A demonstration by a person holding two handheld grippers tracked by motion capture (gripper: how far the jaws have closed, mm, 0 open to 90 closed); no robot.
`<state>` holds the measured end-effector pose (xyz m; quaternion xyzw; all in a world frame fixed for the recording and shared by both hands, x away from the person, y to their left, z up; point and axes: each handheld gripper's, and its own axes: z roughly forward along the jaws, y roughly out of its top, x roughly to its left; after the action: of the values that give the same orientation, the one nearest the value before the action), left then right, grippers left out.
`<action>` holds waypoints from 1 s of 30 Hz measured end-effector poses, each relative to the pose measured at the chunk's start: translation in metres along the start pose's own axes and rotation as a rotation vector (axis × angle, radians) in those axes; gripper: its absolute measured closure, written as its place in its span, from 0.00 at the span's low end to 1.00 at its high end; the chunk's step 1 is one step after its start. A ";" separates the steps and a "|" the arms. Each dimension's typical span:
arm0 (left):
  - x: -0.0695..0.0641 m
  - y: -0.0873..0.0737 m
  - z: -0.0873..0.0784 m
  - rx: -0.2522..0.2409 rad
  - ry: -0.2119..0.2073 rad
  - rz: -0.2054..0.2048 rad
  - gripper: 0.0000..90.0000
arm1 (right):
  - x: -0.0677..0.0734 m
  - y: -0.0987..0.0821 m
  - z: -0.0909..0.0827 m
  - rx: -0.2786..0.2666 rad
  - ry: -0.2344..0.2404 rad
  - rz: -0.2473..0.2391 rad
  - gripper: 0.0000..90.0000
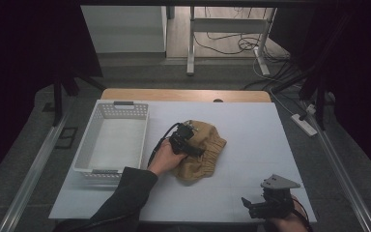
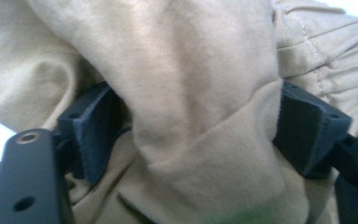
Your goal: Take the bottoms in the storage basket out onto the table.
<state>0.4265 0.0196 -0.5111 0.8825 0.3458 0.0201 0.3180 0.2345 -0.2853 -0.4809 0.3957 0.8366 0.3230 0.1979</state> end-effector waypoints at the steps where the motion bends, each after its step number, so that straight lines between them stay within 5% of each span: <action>1: 0.000 0.000 0.000 -0.005 -0.001 -0.003 0.19 | 0.000 0.000 0.000 0.000 0.000 0.000 0.01; 15: -0.006 0.002 -0.008 -0.029 -0.001 0.037 0.03 | 0.000 0.000 0.000 0.001 0.000 0.000 0.01; 24: -0.016 0.006 -0.016 -0.042 0.019 0.108 0.00 | 0.000 0.000 0.000 0.000 0.001 0.000 0.01; 30: -0.019 0.007 -0.025 -0.058 0.015 0.112 0.00 | 0.000 0.000 0.000 0.000 0.001 0.001 0.01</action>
<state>0.4094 0.0173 -0.4840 0.8908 0.2972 0.0544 0.3393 0.2345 -0.2854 -0.4809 0.3958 0.8365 0.3232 0.1976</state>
